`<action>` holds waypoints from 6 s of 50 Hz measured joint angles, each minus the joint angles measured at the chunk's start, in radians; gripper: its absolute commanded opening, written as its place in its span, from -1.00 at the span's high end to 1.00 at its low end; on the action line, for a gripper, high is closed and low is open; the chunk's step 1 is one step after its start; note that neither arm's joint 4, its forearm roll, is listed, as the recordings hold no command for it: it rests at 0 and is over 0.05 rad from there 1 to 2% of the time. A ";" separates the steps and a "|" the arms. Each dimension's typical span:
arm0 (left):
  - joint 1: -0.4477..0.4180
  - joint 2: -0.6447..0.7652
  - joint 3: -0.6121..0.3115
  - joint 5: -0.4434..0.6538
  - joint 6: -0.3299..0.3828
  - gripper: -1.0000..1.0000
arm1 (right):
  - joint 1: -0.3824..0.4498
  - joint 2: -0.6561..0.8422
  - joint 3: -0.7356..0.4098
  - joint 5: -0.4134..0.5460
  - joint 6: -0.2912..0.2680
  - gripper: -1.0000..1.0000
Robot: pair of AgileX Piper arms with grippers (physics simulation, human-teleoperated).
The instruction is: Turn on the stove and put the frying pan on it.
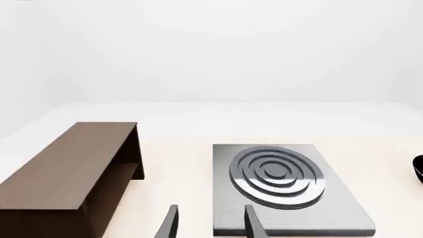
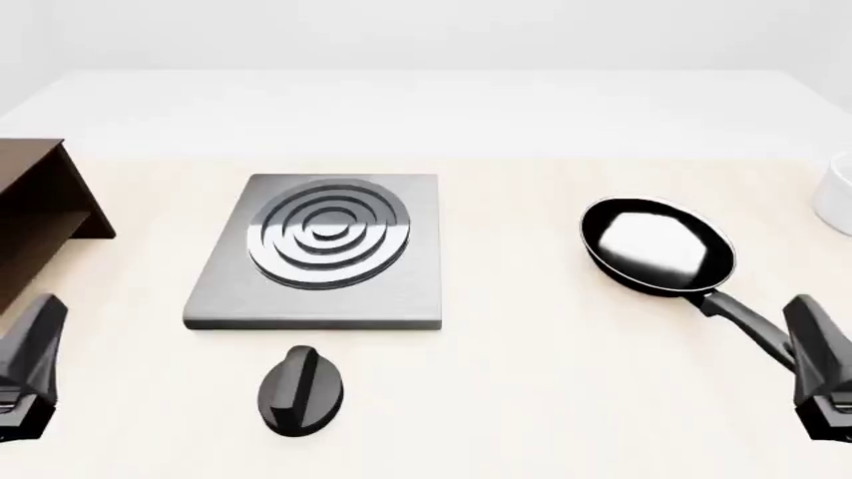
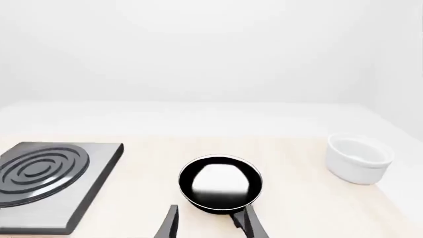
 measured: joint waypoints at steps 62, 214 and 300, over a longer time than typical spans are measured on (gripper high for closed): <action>-0.378 0.472 -0.575 0.731 -0.104 -1.00 | -0.037 -0.004 -0.006 -0.028 0.018 -1.00; -0.719 1.290 -0.202 -0.126 -0.238 -1.00 | -0.046 -0.004 -0.005 -0.025 0.003 -1.00; -0.828 1.349 -0.321 -0.082 -0.246 -1.00 | -0.048 -0.004 -0.006 -0.030 0.013 -1.00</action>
